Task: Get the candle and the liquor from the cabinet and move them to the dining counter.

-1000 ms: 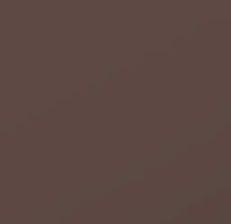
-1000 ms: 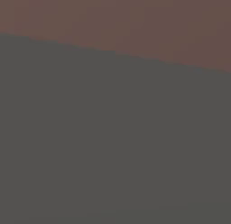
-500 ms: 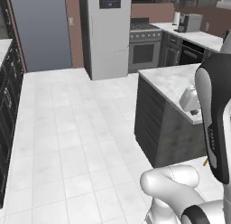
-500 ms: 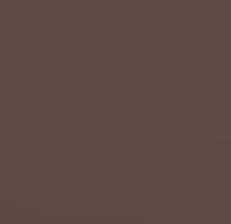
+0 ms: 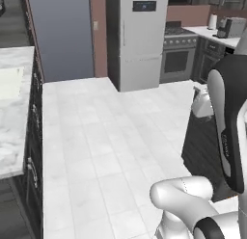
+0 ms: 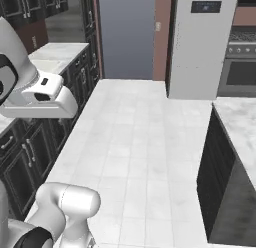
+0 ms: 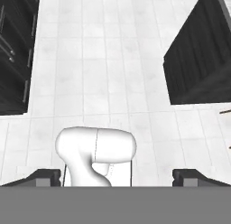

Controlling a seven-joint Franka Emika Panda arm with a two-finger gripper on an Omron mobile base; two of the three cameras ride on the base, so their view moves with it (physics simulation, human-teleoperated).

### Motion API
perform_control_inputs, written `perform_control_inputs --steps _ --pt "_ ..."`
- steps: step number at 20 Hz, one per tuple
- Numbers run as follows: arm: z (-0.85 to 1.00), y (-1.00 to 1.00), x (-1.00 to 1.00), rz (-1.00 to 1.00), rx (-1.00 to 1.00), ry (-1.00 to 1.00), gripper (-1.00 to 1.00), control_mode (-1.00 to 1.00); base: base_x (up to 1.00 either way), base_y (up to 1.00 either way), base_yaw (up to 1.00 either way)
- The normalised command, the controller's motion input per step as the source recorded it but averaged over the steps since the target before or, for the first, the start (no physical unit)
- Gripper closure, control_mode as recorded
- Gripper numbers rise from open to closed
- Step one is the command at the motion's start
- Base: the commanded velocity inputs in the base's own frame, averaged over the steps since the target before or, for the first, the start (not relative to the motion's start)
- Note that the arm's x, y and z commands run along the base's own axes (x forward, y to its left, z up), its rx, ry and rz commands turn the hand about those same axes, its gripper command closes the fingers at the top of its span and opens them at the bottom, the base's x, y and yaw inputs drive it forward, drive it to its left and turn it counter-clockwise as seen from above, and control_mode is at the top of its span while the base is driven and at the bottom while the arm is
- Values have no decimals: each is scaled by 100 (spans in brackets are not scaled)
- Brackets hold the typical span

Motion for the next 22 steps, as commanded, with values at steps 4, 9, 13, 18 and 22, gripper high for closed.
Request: perform_control_inputs --steps 4,9,13,18,22 --pt "0 0 0 0 0 0 -100 100 100 85 -3" --pt "0 0 0 0 0 0 -100 100 100 12 -1" --pt "0 0 0 0 0 0 -100 100 100 -11 0" --pt "0 0 0 0 0 0 -100 100 100 -21 0" --pt "0 0 0 0 0 0 -100 100 100 -22 0"
